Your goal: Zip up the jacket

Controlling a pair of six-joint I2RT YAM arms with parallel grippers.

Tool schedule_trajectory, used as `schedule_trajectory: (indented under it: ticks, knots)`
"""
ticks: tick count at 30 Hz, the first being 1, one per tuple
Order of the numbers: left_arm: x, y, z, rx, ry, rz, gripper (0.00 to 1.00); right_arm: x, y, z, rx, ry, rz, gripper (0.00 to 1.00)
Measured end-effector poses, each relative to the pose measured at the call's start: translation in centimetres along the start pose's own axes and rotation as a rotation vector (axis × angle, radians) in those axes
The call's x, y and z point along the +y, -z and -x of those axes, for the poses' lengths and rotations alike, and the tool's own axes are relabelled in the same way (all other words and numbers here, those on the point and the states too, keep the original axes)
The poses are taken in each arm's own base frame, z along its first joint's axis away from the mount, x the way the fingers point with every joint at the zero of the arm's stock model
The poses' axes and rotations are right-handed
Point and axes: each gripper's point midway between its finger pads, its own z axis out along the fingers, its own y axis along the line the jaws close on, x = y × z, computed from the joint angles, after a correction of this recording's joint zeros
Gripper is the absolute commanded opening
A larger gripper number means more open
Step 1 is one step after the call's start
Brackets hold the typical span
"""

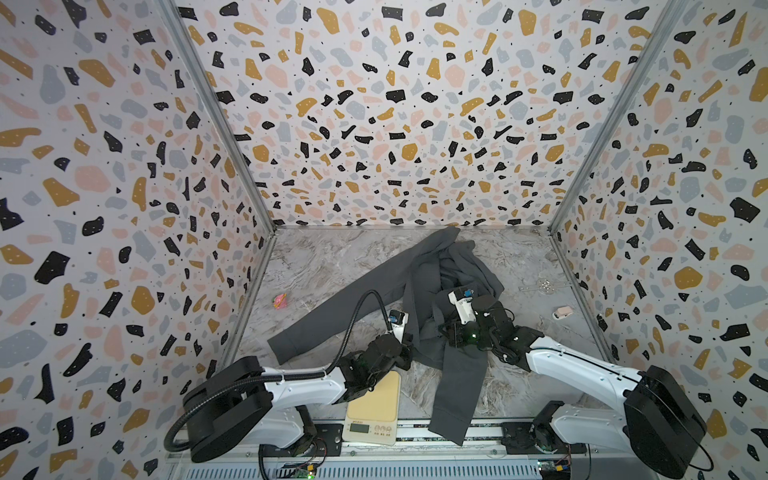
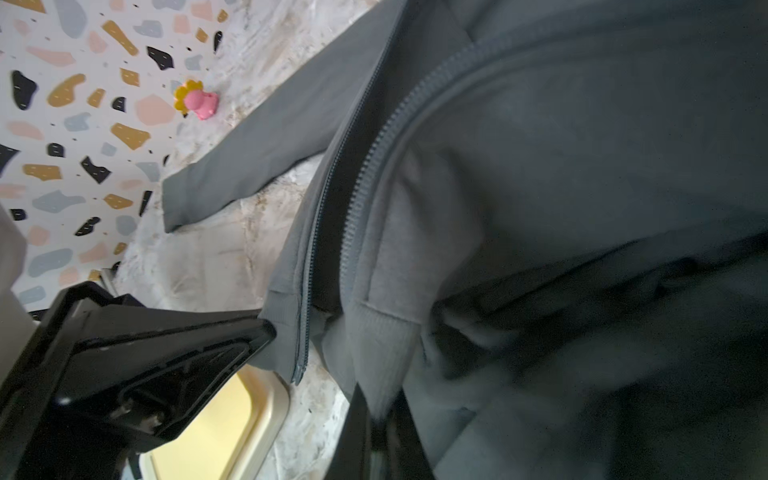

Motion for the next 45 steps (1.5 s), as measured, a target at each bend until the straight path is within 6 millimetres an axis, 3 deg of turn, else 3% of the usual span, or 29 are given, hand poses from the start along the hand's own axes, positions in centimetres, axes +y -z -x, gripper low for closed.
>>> schedule_trajectory:
  ticks: [7,10,14,20,34,45]
  knots:
    - [-1.2,-1.4,-2.4,0.145,-0.004,-0.042,0.0,-1.7,0.2,-1.3,0.035,-0.004,-0.058,0.0]
    - [-1.5,-1.6,-2.9,0.182,-0.009,-0.049,0.21,-2.1,0.2,-1.8,0.05,-0.005,-0.067,0.0]
    - [-1.6,-1.6,-3.3,0.21,-0.008,-0.053,0.37,-2.4,0.3,-2.3,0.062,-0.007,-0.074,0.0]
    - [-0.9,-1.3,-3.4,0.257,-0.031,0.004,0.49,-2.5,0.4,-2.5,0.062,-0.01,-0.074,0.0]
    - [0.2,0.7,-0.1,0.274,-0.12,0.144,0.71,-2.2,0.2,-3.1,0.081,-0.021,-0.027,0.0]
    - [-1.5,-0.1,-2.0,0.374,-0.114,0.066,0.76,-1.5,-1.7,-5.1,0.149,-0.069,0.051,0.0]
